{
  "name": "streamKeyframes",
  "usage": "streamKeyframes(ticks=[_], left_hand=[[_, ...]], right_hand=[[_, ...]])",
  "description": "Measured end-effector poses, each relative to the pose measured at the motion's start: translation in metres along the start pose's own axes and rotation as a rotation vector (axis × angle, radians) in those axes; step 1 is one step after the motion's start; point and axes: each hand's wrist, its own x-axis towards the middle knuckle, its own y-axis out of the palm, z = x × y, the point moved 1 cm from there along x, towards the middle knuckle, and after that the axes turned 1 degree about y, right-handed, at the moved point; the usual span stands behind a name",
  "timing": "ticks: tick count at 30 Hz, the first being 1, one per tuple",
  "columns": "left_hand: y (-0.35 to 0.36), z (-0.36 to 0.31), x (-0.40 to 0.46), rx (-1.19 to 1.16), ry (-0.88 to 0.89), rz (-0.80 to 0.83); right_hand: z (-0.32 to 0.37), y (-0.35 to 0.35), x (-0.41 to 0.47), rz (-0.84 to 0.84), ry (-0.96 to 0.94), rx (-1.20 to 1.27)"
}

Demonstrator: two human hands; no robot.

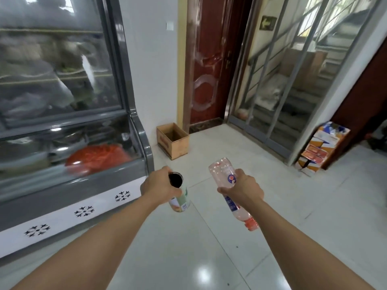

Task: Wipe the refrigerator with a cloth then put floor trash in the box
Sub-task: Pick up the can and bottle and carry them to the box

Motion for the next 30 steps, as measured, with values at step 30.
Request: streamKeyframes(ticks=[30], left_hand=[[-0.009, -0.110, 0.641, 0.004, -0.270, -0.127]], right_hand=[[0.214, 0.004, 0.686, 0.118, -0.239, -0.063]])
